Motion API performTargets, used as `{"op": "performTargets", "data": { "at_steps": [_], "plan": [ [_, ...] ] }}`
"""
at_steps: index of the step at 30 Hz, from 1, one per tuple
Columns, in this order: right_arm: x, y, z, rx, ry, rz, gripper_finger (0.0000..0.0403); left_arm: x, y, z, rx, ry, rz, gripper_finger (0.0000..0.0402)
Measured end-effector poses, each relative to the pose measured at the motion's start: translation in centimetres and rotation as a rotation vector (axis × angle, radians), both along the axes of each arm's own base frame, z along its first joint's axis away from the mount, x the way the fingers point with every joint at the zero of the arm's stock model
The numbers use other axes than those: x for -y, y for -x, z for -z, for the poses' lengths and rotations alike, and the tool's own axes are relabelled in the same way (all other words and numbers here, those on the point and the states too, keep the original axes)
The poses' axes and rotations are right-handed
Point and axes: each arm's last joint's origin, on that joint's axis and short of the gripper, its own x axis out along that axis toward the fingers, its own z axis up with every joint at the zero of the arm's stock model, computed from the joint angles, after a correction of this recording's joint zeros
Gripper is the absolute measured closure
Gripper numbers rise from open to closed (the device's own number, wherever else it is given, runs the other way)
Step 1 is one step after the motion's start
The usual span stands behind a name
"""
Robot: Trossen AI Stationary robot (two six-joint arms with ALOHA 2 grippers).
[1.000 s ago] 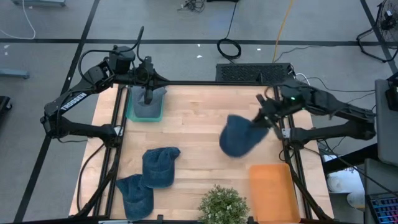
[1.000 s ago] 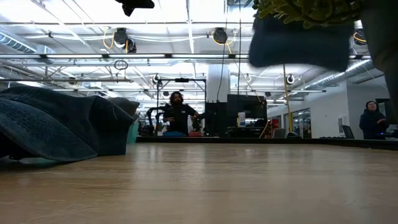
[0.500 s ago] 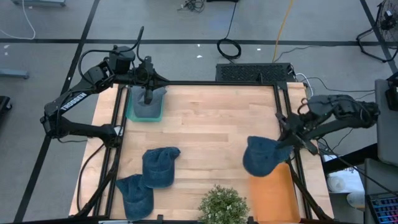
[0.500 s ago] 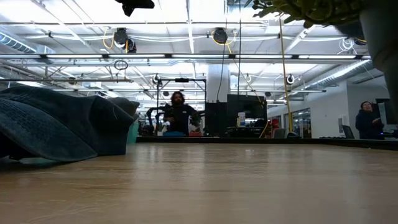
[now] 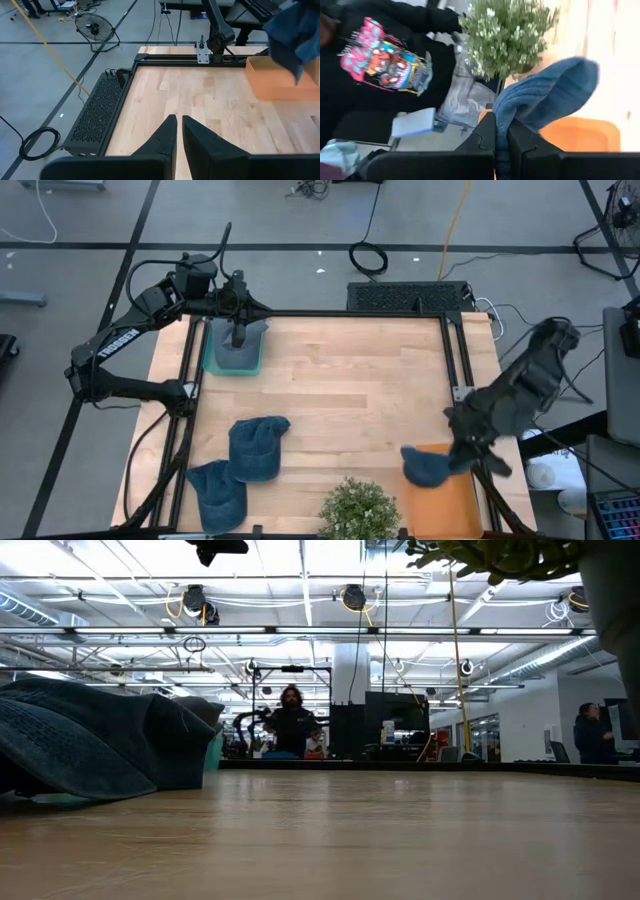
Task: Pick & Place hat
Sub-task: Put the top blue cap into the orange bin
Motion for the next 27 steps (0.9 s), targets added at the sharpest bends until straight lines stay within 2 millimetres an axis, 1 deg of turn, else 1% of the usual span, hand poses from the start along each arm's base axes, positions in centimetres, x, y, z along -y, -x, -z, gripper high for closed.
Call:
{"op": "performTargets", "data": {
  "at_steps": [6,9,12,16,20,27],
  "plan": [
    [-3.6,0.9,1.2,-0.056,0.044,0.082,0.0403,0.0,0.0,0.0,0.0,0.0,0.0,0.0366],
    [-5.4,1.3,1.8,-0.053,0.054,0.121,0.0403,0.0,0.0,0.0,0.0,0.0,0.0,0.0366],
    [-7.3,1.5,2.6,-0.058,0.065,0.12,0.0403,0.0,0.0,0.0,0.0,0.0,0.0,0.0366],
    [-9.1,1.7,3.5,-0.088,0.072,0.138,0.0403,0.0,0.0,0.0,0.0,0.0,0.0,0.0366],
    [-10.1,1.7,4.2,-0.121,0.071,0.157,0.0403,0.0,0.0,0.0,0.0,0.0,0.0,0.0366],
    [-10.5,1.5,4.1,-0.128,0.016,0.176,0.0403,0.0,0.0,0.0,0.0,0.0,0.0,0.0366]
  ]
}}
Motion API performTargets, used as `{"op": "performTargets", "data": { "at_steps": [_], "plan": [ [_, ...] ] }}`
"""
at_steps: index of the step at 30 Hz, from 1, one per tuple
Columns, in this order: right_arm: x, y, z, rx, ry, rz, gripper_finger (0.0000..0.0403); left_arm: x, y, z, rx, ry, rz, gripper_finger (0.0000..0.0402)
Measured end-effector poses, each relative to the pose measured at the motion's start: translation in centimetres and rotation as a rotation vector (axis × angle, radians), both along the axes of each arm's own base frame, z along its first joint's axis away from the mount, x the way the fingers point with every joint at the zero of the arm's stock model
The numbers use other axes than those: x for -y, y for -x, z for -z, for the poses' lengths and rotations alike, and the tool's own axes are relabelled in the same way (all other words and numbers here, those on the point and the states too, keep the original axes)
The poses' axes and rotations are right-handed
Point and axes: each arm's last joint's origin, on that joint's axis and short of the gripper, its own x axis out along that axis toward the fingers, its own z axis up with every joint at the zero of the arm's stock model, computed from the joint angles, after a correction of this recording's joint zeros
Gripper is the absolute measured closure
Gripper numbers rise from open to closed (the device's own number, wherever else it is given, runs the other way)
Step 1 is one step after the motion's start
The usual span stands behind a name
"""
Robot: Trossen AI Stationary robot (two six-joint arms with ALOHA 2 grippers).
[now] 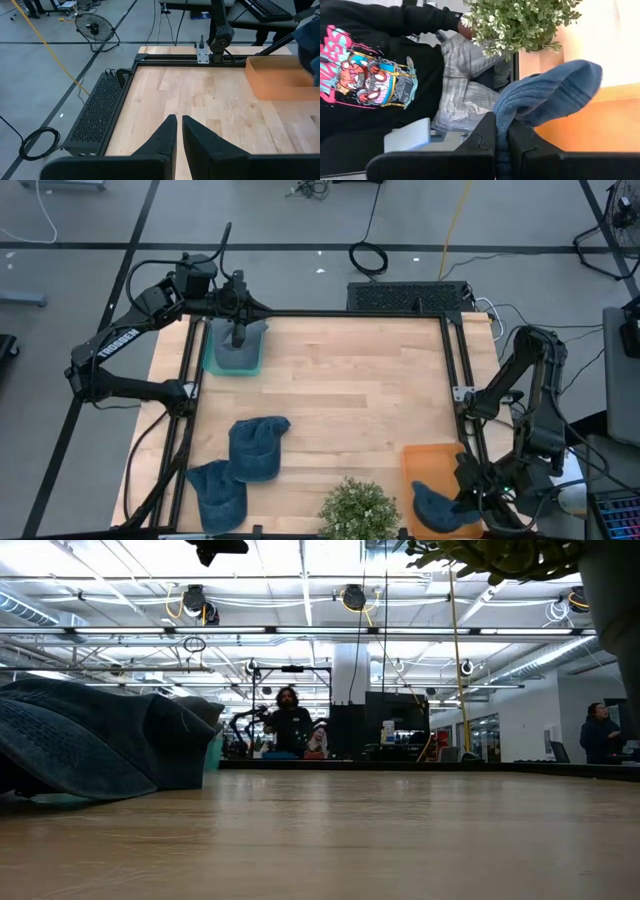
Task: Pick & Place hat
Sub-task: Put the top blue cap into the orange bin
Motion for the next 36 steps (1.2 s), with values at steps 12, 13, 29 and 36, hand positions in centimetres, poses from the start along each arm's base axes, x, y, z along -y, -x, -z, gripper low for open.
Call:
{"op": "performTargets", "data": {
  "at_steps": [12,13,29,36],
  "plan": [
    [-0.2,-0.1,2.5,-0.041,-0.012,0.041,0.0403,0.0,0.0,0.0,0.0,0.0,0.0,0.0366],
    [-0.2,-0.1,2.6,-0.038,-0.015,0.038,0.0402,0.0,0.0,0.0,0.0,0.0,0.0,0.0366],
    [0.1,-0.5,2.8,0.025,0.04,0.073,0.034,0.0,0.0,0.0,0.0,0.0,0.0,0.0366],
    [1.1,-1.1,3.3,0.023,0.133,0.135,0.0293,0.0,0.0,0.0,0.0,0.0,0.0,0.0366]
  ]
}}
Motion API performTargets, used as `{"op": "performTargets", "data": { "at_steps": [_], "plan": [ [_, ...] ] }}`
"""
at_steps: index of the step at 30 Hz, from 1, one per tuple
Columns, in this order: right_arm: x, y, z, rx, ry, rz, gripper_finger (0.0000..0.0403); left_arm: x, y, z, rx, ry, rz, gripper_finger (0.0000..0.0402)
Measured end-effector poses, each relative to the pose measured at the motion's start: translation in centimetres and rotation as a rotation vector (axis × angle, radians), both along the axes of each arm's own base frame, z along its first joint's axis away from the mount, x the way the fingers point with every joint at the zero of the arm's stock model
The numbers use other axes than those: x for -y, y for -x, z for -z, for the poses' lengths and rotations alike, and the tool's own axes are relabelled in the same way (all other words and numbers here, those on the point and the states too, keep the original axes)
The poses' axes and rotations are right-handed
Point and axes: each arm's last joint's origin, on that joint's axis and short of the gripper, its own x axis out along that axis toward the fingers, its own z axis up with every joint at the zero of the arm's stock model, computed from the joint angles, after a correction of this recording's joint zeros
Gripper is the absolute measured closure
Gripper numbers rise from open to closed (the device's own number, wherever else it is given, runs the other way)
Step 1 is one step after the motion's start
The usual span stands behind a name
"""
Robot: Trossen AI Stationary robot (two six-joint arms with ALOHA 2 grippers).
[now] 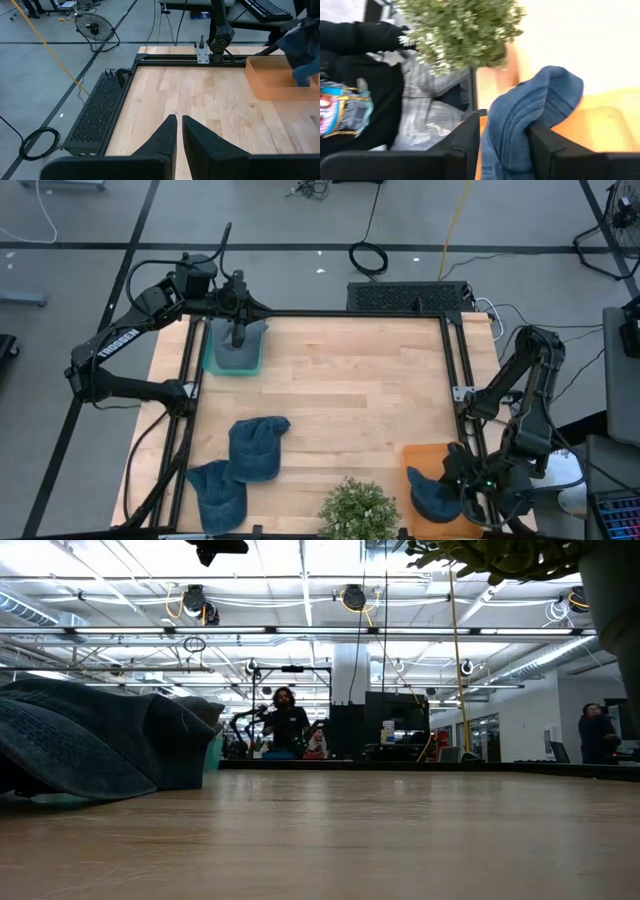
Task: Pick & Place hat
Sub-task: Put the top blue cap into the orange bin
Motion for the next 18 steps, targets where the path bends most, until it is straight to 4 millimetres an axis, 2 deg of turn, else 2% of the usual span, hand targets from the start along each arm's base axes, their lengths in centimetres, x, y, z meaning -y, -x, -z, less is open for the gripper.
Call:
{"op": "performTargets", "data": {
  "at_steps": [13,18],
  "plan": [
    [2.0,-1.1,0.9,-0.072,0.133,0.098,0.0214,0.0,0.0,0.0,0.0,0.0,0.0,0.0366],
    [2.6,-1.0,3.0,-0.155,0.164,0.134,0.0207,0.0,0.0,0.0,0.0,0.0,0.0,0.0366]
  ]
}}
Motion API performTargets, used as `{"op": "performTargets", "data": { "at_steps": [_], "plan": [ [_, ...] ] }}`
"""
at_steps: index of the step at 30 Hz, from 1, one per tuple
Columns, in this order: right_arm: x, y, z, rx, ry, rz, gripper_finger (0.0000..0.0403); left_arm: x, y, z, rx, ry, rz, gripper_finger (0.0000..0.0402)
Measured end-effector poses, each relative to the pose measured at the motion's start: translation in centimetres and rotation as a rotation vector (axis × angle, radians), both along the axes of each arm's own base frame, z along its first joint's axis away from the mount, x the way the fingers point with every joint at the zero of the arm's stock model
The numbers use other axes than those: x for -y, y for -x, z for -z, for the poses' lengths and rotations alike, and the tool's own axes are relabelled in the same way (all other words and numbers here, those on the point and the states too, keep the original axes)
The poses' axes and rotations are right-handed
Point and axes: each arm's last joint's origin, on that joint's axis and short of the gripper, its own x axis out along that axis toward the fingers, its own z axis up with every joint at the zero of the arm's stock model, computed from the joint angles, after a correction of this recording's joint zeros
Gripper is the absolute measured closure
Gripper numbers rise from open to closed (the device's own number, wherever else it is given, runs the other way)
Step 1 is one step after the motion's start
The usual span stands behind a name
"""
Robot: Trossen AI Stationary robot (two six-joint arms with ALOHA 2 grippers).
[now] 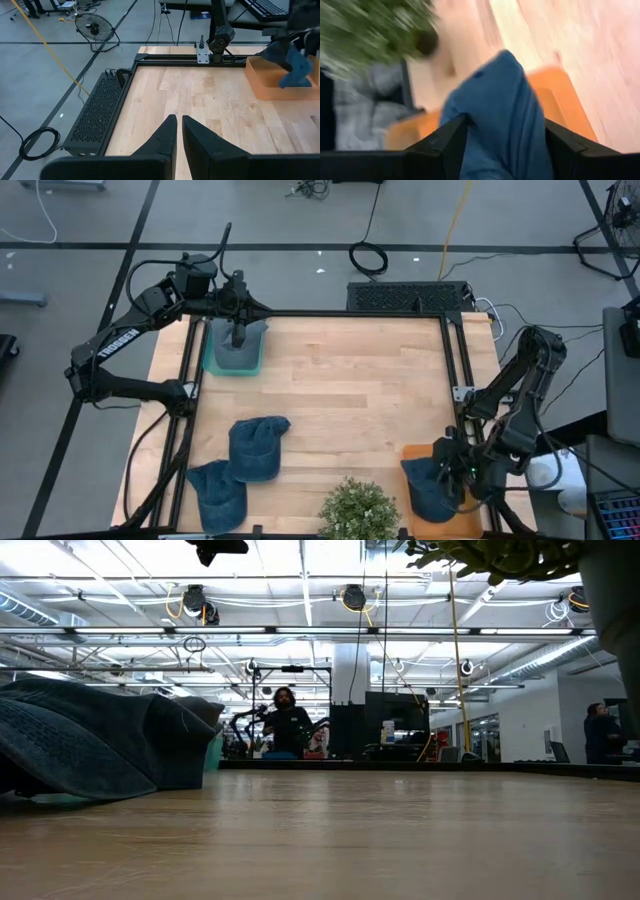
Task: Pick & Place hat
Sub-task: Put the top blue cap into the orange bin
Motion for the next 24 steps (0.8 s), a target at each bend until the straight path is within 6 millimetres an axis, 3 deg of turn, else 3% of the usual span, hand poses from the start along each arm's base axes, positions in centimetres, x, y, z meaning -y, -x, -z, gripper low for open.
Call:
{"op": "performTargets", "data": {
  "at_steps": [8,15,24],
  "plan": [
    [1.2,-0.1,2.7,-0.2,-0.034,0.063,0.0225,0.0,0.0,0.0,0.0,0.0,0.0,0.0366],
    [2.6,-0.2,1.6,-0.252,-0.129,0.078,0.0229,0.0,0.0,0.0,0.0,0.0,0.0,0.0366],
    [6.9,0.8,-0.1,-0.247,-0.098,0.179,0.0229,0.0,0.0,0.0,0.0,0.0,0.0,0.0366]
  ]
}}
